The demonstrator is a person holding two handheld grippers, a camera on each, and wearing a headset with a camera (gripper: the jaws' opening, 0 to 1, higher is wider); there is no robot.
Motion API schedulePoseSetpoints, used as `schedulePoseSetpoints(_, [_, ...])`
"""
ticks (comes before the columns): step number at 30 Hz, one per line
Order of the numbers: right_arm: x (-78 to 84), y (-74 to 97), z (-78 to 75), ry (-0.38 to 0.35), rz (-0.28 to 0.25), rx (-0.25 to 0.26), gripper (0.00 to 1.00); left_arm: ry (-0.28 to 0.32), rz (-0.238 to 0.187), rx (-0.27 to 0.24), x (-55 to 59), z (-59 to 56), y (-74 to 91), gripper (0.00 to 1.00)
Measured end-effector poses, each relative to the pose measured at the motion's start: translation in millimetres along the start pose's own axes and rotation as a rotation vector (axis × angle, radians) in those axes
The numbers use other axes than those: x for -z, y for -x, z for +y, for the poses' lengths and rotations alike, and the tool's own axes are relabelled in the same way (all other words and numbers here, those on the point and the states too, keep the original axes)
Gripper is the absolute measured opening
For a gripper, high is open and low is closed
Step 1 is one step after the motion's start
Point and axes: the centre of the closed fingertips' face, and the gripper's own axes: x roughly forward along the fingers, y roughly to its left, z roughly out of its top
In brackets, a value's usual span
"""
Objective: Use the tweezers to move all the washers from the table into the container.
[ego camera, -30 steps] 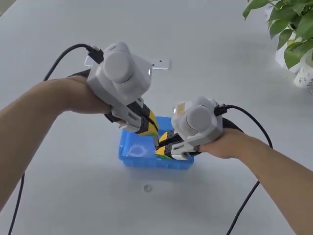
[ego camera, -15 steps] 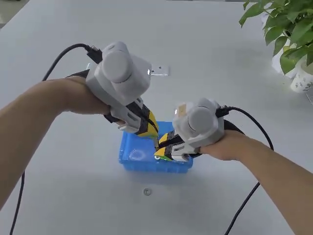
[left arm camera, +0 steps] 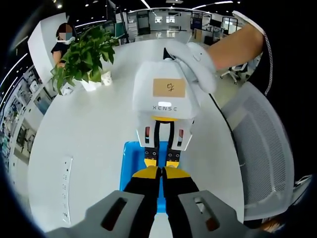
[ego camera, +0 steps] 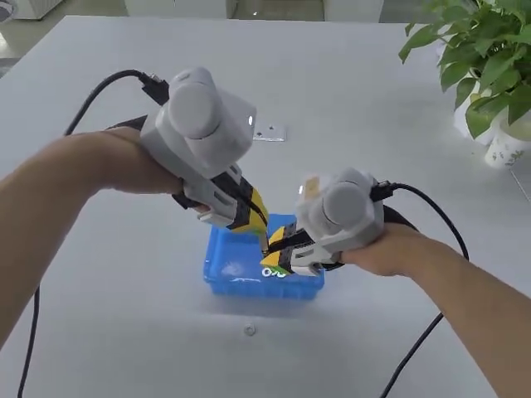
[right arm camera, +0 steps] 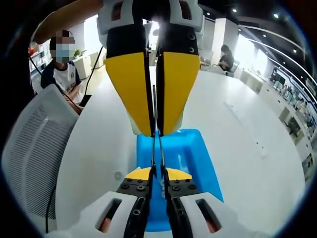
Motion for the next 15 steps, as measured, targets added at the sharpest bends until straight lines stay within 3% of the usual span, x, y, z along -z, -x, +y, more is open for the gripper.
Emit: schedulePoseSetpoints(15, [-2.7,7.0,22.4,0.018,0.006,0.003,0.11,-0.013,0.000,-0.002,-4.3,-24.1,4.8,0.06])
